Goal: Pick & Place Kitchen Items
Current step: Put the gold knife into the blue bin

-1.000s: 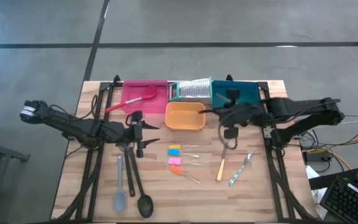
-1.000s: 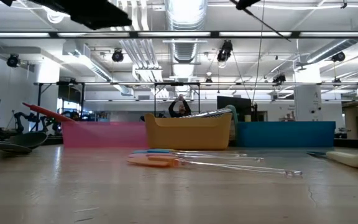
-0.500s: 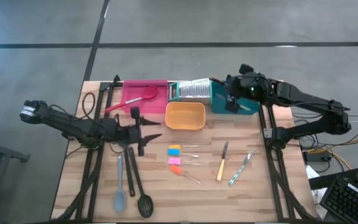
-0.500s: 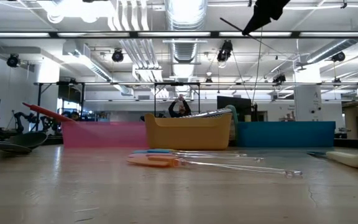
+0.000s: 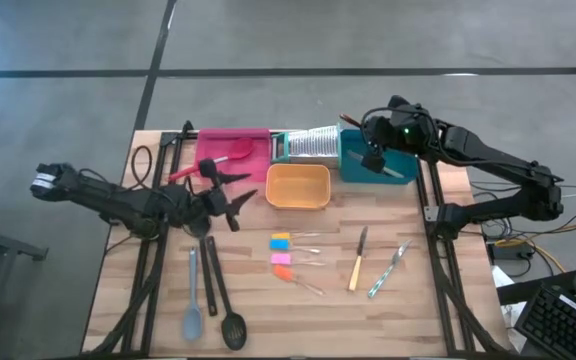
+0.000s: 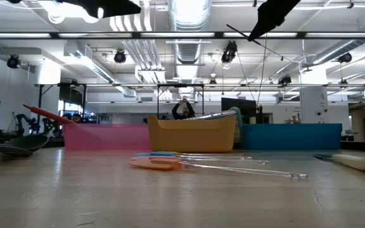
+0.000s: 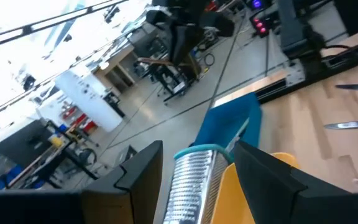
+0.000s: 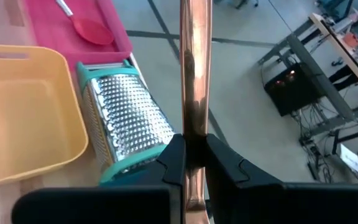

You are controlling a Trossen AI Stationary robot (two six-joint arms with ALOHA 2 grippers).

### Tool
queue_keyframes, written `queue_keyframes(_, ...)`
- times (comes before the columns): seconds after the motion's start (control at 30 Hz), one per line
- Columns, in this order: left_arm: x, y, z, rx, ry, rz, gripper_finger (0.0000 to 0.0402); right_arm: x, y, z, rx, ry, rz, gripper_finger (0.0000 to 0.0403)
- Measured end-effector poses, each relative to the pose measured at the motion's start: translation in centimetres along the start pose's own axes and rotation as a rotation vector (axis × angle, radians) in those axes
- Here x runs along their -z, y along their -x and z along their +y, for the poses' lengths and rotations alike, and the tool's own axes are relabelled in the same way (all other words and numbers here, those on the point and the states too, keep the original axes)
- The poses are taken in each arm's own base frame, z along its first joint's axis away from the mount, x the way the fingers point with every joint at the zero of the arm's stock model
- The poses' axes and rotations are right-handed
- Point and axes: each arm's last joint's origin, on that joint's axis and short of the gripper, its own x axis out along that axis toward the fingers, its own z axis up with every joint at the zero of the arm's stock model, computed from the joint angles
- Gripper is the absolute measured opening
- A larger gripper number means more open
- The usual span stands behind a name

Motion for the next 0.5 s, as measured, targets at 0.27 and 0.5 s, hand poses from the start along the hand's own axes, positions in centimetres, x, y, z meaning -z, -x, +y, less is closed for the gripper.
queue_keyframes(0.27,1.0,-1.4,2.0,-0.032,0.024,-0.002,0.0202,0.7,-1.1,-1.4,0.041,-0.068,0.020,0.0024)
queue_keyframes(0.5,1.5,-2.4,3.6,0.117,0.120,-0.178,0.0202,1.0,-1.3,-0.8,-0.123,-0.088,-0.115,0.0024)
